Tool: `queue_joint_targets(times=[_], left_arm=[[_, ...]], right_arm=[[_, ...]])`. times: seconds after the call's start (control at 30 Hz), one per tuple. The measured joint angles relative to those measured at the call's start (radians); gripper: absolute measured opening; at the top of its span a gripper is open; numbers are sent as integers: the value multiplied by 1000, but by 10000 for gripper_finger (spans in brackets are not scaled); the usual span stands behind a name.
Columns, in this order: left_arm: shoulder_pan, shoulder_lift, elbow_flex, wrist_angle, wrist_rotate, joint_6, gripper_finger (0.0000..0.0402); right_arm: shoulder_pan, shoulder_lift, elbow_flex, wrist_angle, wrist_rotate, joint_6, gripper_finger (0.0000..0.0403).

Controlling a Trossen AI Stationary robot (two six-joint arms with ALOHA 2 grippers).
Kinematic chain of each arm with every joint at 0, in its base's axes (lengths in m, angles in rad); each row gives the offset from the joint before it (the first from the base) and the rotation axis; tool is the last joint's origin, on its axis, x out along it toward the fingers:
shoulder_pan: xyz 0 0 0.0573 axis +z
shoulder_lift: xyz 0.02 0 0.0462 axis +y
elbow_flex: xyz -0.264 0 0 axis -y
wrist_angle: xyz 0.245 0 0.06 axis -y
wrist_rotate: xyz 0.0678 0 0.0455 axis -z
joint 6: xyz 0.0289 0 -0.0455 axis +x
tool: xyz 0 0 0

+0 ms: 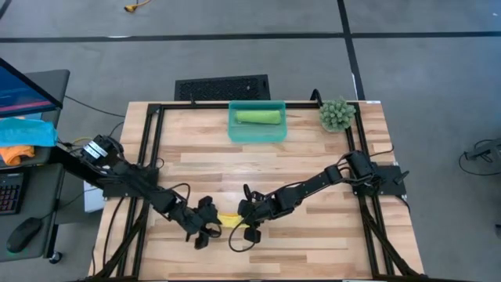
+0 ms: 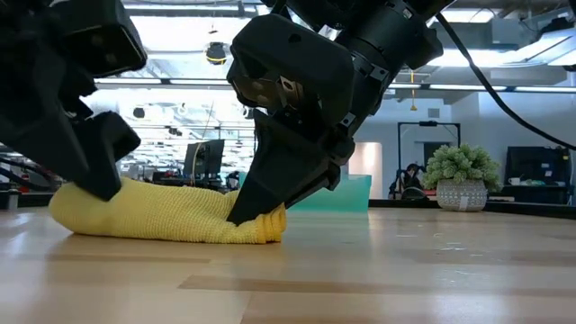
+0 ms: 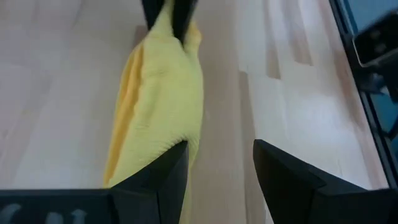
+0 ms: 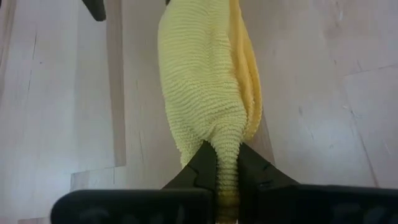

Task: Roll microfiber towels into tight, uniform cylinder then place into a basket
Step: Roll the yellow towel

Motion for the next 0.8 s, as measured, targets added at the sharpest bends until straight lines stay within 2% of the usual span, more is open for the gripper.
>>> queue_joint_targets(times=[0.1, 0.37, 0.67, 0.8], left_arm=[[7, 0, 1, -12, -2, -52, 176], [20, -3, -3, -174, -58, -276, 176], [31, -4, -7, -170, -32, -265, 176], [32, -3, -1, -170, -29, -206, 176]], right_arm=[[0, 0, 0, 0, -1, 0, 39], [0, 0, 0, 0, -2, 1, 39], [0, 0, 0, 1, -3, 0, 39], [0, 0, 0, 0, -4, 0, 39]])
